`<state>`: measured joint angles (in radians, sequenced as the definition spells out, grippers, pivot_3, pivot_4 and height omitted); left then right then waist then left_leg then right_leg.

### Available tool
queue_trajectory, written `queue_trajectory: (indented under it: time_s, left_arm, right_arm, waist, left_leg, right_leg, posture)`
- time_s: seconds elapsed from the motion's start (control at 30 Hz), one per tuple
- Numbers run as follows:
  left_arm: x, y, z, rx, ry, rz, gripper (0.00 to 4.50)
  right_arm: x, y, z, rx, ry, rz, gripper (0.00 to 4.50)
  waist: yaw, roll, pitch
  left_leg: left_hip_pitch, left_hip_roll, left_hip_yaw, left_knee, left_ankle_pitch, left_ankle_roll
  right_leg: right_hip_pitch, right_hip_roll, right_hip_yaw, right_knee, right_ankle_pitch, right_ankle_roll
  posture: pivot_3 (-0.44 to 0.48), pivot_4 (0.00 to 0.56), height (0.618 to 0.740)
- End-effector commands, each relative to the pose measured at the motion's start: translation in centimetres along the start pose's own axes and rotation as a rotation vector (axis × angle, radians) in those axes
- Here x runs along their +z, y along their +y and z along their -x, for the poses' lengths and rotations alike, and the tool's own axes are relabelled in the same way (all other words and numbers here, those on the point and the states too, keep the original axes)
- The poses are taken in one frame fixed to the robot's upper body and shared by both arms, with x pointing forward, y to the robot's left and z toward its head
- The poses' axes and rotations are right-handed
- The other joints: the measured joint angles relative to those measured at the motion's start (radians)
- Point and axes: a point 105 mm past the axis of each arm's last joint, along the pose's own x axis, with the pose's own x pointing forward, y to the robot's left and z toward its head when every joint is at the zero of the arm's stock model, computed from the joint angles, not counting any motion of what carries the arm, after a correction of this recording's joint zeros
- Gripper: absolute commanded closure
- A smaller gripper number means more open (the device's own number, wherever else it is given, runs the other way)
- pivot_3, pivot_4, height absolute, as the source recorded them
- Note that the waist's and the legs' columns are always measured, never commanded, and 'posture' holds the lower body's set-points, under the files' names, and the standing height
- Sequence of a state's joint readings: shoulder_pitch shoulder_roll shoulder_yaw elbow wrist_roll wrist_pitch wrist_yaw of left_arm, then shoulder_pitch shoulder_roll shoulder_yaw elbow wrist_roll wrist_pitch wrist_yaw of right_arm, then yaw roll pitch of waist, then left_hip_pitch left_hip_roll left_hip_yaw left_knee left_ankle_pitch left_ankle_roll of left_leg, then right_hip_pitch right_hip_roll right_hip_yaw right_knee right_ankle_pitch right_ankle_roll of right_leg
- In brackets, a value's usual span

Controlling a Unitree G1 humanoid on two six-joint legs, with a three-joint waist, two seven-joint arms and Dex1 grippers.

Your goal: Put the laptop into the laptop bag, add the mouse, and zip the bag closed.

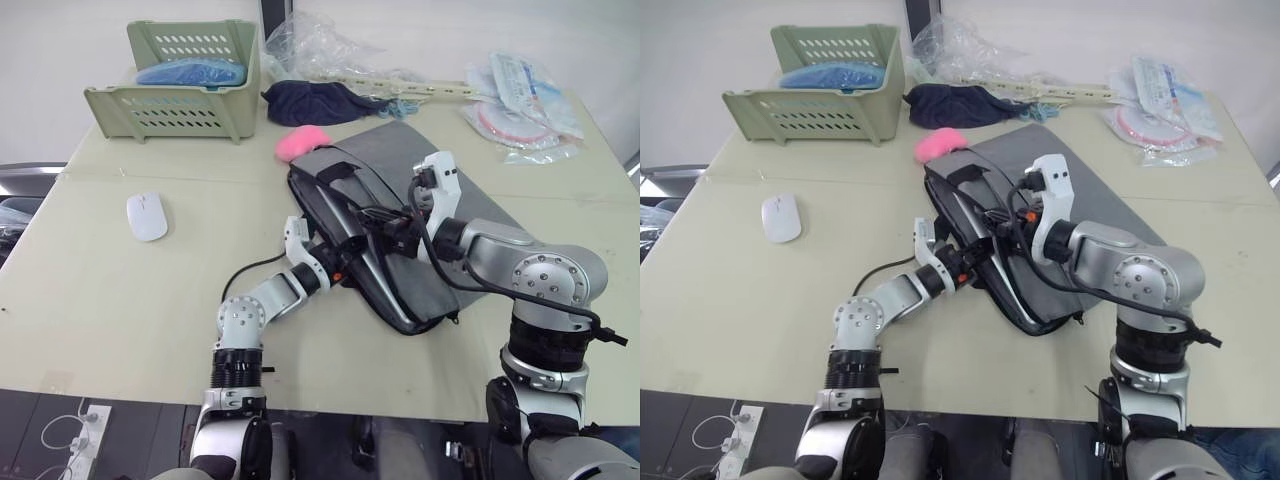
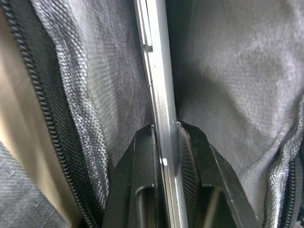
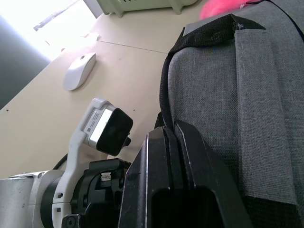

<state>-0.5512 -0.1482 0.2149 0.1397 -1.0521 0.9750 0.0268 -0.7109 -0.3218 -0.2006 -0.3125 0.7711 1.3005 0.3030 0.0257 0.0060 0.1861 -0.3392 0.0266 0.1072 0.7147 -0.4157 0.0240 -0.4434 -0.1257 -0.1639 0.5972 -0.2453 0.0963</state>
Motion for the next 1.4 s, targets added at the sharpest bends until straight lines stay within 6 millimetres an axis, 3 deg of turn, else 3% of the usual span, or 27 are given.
queue_trajectory:
  time_s: [0.03,0.1,0.17,0.23,0.4,0.57,0.8,1.03,1.2,1.33,1.4]
  left_arm:
    - [-1.3,-3.0,-0.9,-0.123,0.076,-0.061,4.37]
    - [-0.5,-2.9,-0.6,-0.121,0.031,-0.034,4.37]
    - [0.3,-2.7,-0.2,-0.115,-0.008,-0.032,3.37]
    - [0.4,-2.4,0.2,-0.099,-0.011,-0.043,2.67]
    - [0.3,-1.7,1.6,-0.071,0.014,-0.033,0.11]
    - [1.7,-2.0,3.6,-0.089,-0.035,-0.025,0.11]
    - [3.5,-1.8,8.4,-0.047,-0.019,-0.141,0.11]
    - [6.6,-4.8,13.5,-0.132,-0.14,-0.34,0.11]
    - [9.4,-5.3,16.7,-0.115,-0.247,-0.431,0.11]
    - [9.2,-5.1,17.6,-0.095,-0.203,-0.484,0.11]
    - [7.1,-4.0,18.0,-0.063,-0.057,-0.506,0.11]
  right_arm:
    - [1.2,1.5,0.2,0.062,-0.049,0.045,4.5]
    - [1.1,1.4,0.2,0.058,-0.049,0.045,4.5]
    - [1.1,1.2,0.3,0.052,-0.049,0.046,4.5]
    - [1.2,1.0,0.3,0.048,-0.049,0.047,4.5]
    - [1.3,0.7,0.2,0.042,-0.052,0.053,4.5]
    - [1.3,0.4,0.2,0.042,-0.053,0.056,4.5]
    - [1.4,0.1,0.3,0.047,-0.055,0.063,4.5]
    - [1.2,0.0,0.6,0.063,-0.043,0.068,4.5]
    - [0.6,0.0,0.9,0.072,-0.022,0.076,4.5]
    - [0.2,-0.1,0.8,0.07,-0.018,0.086,4.5]
    - [-0.2,-0.1,0.6,0.07,-0.015,0.085,4.5]
  waist:
    - [-0.001,0.0,0.0]
    - [-0.001,0.0,0.0]
    - [-0.002,0.0,0.0]
    - [-0.004,0.0,0.0]
    - [-0.008,0.0,0.0]
    - [-0.012,0.0,0.0]
    - [-0.015,0.0,0.0]
    - [-0.013,0.0,0.0]
    - [-0.014,0.0,0.0]
    - [-0.015,0.0,0.0]
    - [-0.021,0.0,0.0]
  left_leg:
    - [0.0,0.0,0.0,0.0,0.0,0.0]
    - [0.0,0.0,0.0,0.0,0.0,0.0]
    - [0.0,0.0,0.0,0.0,0.0,0.0]
    - [0.0,0.0,0.0,0.0,0.0,0.0]
    - [0.0,0.001,0.0,0.0,0.0,0.0]
    - [0.001,0.001,0.0,0.0,0.0,0.0]
    - [0.002,0.001,0.0,0.0,0.0,0.0]
    - [0.002,0.001,-0.001,0.0,0.0,-0.001]
    - [0.002,0.001,-0.001,0.0,-0.001,-0.002]
    - [0.002,0.001,0.0,0.0,-0.001,-0.002]
    - [0.003,0.001,0.0,-0.001,-0.001,-0.002]
  right_leg:
    - [0.0,0.0,0.0,0.0,0.0,0.0]
    - [0.0,0.0,0.0,0.0,0.0,0.0]
    - [0.0,0.0,0.0,0.0,0.0,0.0]
    - [0.0,0.0,0.0,0.0,0.0,0.0]
    - [0.0,0.001,0.0,0.0,0.0,0.0]
    - [0.0,0.001,0.001,0.001,0.0,0.0]
    - [0.0,0.001,0.001,0.002,0.0,0.0]
    - [0.0,0.001,0.002,0.002,0.0,0.0]
    - [0.0,0.001,0.002,0.002,0.0,0.0]
    - [0.0,0.001,0.002,0.002,0.0,0.0]
    - [0.0,0.002,0.002,0.002,0.0,0.0]
  posture:
    - [0.0,0.15,0.74]
    - [0.0,0.15,0.74]
    - [0.0,0.15,0.74]
    - [0.0,0.15,0.74]
    - [0.0,0.15,0.74]
    - [0.0,0.15,0.74]
    - [0.0,0.15,0.74]
    - [0.0,0.15,0.74]
    - [0.0,0.15,0.74]
    - [0.0,0.15,0.74]
    - [0.0,0.15,0.74]
